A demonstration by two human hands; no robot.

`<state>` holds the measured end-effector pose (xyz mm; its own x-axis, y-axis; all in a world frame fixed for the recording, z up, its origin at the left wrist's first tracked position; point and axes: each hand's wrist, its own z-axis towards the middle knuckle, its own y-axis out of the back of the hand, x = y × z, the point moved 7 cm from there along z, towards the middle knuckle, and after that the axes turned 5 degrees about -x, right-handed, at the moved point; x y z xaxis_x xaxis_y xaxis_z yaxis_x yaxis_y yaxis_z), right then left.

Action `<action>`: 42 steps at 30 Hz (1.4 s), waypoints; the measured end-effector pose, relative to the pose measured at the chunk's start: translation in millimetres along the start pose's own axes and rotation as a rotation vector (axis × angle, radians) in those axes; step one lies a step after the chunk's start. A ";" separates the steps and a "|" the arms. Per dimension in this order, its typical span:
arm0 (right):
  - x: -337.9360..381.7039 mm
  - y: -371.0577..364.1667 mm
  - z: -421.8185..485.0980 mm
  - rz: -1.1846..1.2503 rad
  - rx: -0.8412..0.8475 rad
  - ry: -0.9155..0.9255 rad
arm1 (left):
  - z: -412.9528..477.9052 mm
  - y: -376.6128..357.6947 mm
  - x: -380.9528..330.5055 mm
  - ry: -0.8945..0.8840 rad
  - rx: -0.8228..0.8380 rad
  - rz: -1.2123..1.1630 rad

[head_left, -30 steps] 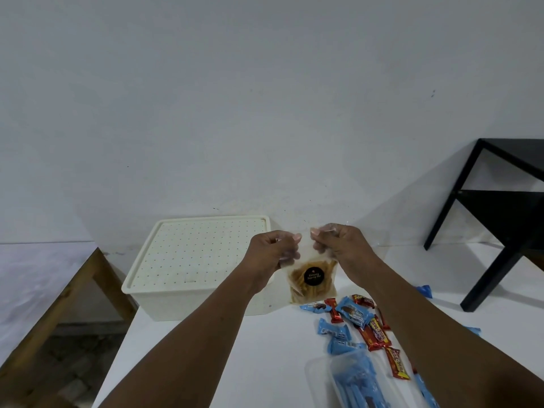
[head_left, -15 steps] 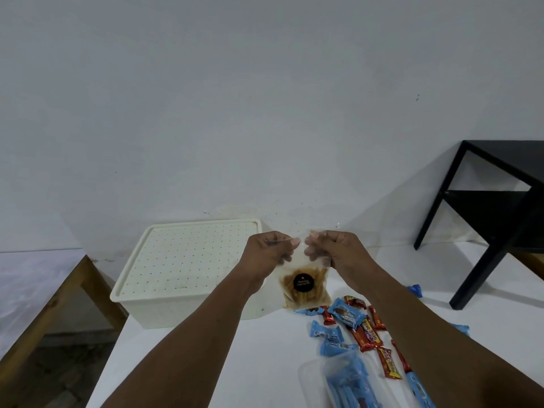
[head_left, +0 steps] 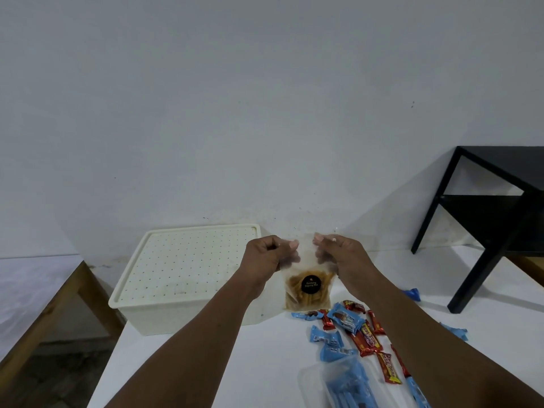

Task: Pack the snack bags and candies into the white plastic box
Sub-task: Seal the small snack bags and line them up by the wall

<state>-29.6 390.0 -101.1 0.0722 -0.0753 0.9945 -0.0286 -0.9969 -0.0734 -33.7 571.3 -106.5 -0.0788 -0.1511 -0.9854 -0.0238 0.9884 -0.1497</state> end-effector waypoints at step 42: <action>-20.0 31.2 16.4 -0.186 -0.088 -0.106 | -3.0 -50.1 33.1 0.170 0.174 0.203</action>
<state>-15.5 360.1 -124.5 0.1886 0.1034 0.9766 -0.0911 -0.9883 0.1222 -38.1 516.7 -131.4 -0.2299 0.0644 -0.9711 0.1795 0.9835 0.0228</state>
